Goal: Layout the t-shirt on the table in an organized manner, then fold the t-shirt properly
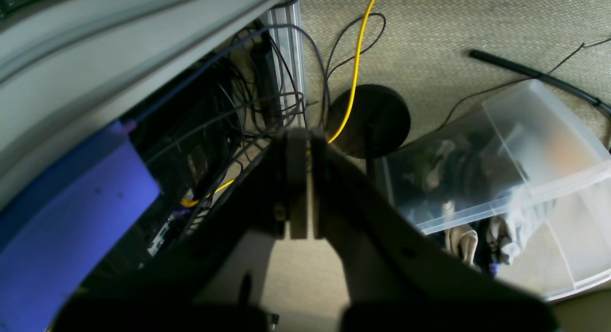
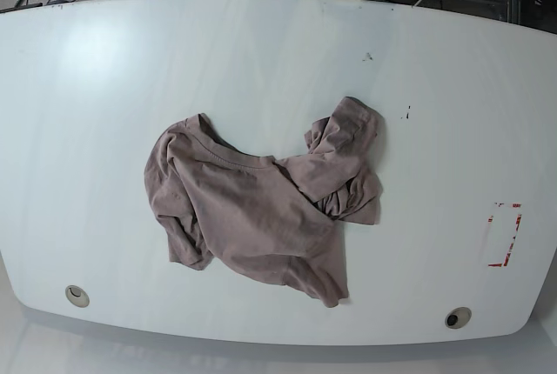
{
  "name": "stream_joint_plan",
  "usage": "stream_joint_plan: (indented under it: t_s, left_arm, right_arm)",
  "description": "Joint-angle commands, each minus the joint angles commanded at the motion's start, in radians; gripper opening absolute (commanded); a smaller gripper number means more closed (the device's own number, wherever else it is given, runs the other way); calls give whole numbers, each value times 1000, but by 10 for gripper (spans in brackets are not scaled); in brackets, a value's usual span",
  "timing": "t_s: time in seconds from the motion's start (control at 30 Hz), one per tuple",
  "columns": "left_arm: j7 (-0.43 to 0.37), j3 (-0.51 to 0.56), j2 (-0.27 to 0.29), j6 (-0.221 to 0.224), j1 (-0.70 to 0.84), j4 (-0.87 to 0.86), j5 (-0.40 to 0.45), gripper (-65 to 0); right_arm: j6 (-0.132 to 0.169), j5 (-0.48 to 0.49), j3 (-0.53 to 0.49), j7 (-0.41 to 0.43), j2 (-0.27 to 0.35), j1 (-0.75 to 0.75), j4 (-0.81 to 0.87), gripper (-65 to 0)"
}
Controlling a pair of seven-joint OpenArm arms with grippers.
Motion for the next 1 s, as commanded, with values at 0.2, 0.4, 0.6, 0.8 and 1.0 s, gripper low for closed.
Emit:
stream_joint_plan:
  t_s: [0.2,0.4,0.6,0.8,1.0]
  left_arm:
    - [-5,2,0,0,-1,-5,6,-505]
    - [0,2,-1,-1,2,-2,4,-504]
    - [2,4,-4,-4,2,5,-2,-505]
    - [1,5,-3,-4,4,4,-1,-507]
    - [-5,0,-7,2,6,20,-3,-500]
  right_arm:
    - [2,-4,-2,0,-1,4,-2,-641]
    - [2,-7,-1,1,-3,3,-4,-641]
    - [-15,-4,2,2,0,9,-3,-640]
    - [-15,-6,1,5,0,9,-2,-639]
    - [-24,2,-5,4,-23,28,-16,-637]
